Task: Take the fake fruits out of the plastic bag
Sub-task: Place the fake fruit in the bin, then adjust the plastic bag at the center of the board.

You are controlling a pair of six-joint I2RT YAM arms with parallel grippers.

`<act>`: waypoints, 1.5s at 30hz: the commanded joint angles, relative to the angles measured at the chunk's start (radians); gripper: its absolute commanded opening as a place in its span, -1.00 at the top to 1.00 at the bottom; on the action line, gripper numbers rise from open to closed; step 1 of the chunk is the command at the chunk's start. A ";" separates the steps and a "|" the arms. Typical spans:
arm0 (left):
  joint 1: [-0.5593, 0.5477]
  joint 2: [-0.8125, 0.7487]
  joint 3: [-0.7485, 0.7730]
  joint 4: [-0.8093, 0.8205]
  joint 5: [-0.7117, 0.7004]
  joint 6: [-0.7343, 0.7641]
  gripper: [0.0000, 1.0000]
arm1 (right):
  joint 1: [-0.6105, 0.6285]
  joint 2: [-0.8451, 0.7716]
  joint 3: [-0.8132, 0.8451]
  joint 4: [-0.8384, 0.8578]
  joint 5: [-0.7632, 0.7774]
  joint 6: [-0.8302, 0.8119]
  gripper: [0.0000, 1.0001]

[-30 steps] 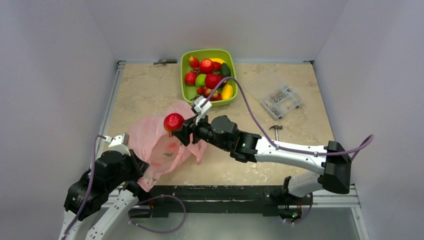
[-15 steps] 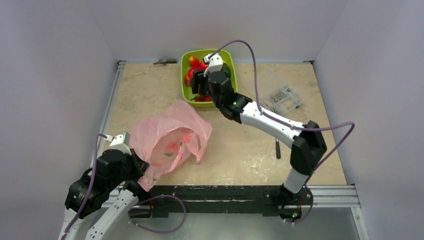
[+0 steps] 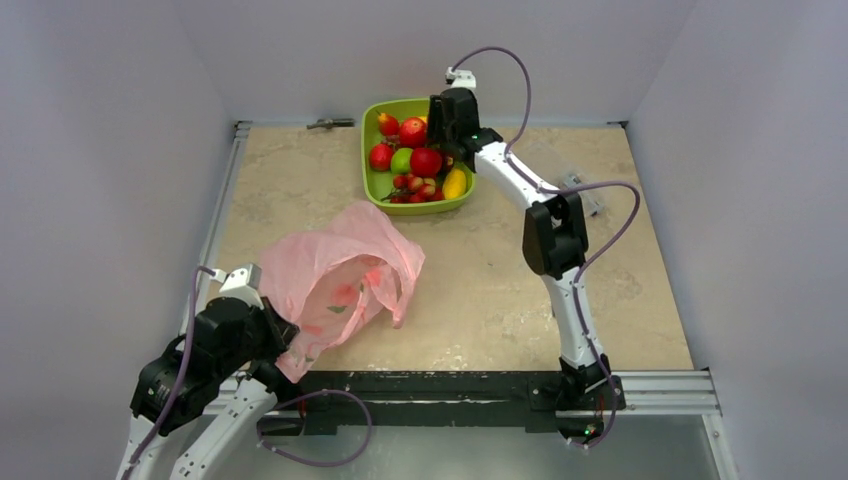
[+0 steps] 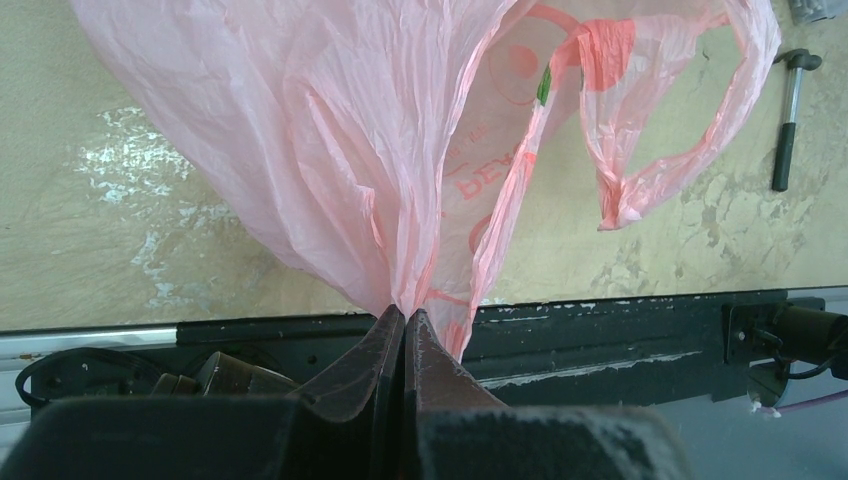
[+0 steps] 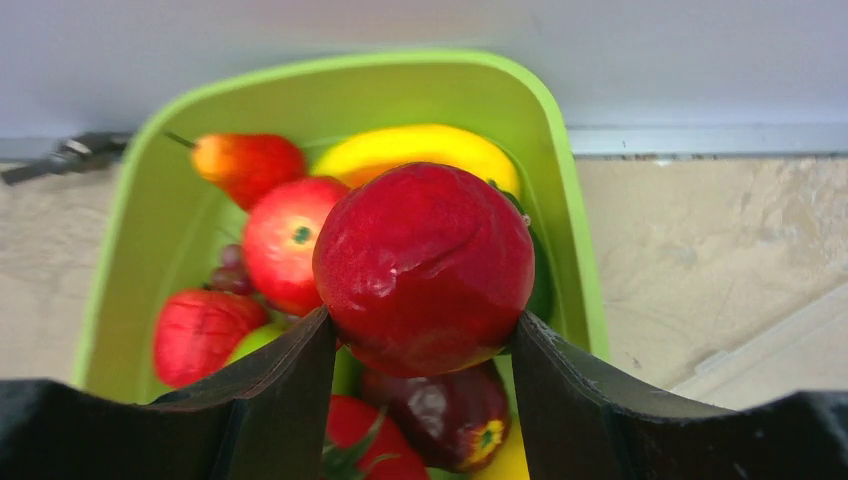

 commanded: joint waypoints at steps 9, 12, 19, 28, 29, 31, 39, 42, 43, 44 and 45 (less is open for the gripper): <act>0.003 0.020 -0.006 0.019 0.003 0.020 1.00 | -0.006 0.012 0.049 -0.076 -0.065 -0.016 -0.29; 0.003 0.026 -0.004 0.019 0.003 0.020 1.00 | -0.005 -0.036 0.023 -0.090 -0.039 -0.022 -0.42; 0.003 0.020 -0.004 0.017 -0.002 0.018 1.00 | 0.039 -0.261 -0.174 -0.054 -0.027 -0.012 -0.65; 0.004 0.032 -0.004 0.018 -0.002 0.018 1.00 | 0.361 -0.632 -0.684 0.200 -0.106 0.010 -0.60; 0.002 0.032 -0.004 0.018 -0.002 0.018 1.00 | 0.408 -0.667 -0.742 0.243 -0.109 0.019 -0.59; 0.003 0.035 -0.003 0.018 -0.002 0.018 1.00 | 0.505 -0.733 -0.862 0.348 -0.127 0.036 -0.57; 0.003 0.008 0.009 0.041 -0.002 0.014 1.00 | 0.757 -0.756 -1.131 0.613 -0.139 0.103 0.03; 0.002 0.013 0.040 0.070 0.001 0.012 1.00 | 0.764 -0.700 -1.168 0.668 -0.144 0.121 0.35; 0.003 0.018 0.049 0.090 0.009 0.010 1.00 | 0.765 -0.675 -1.177 0.697 -0.132 0.122 0.35; 0.003 0.031 0.061 0.117 0.026 0.006 1.00 | 0.765 -0.645 -1.169 0.702 -0.128 0.122 0.34; 0.003 0.047 0.080 0.144 0.050 0.001 1.00 | 0.765 -0.614 -1.143 0.678 -0.132 0.124 0.33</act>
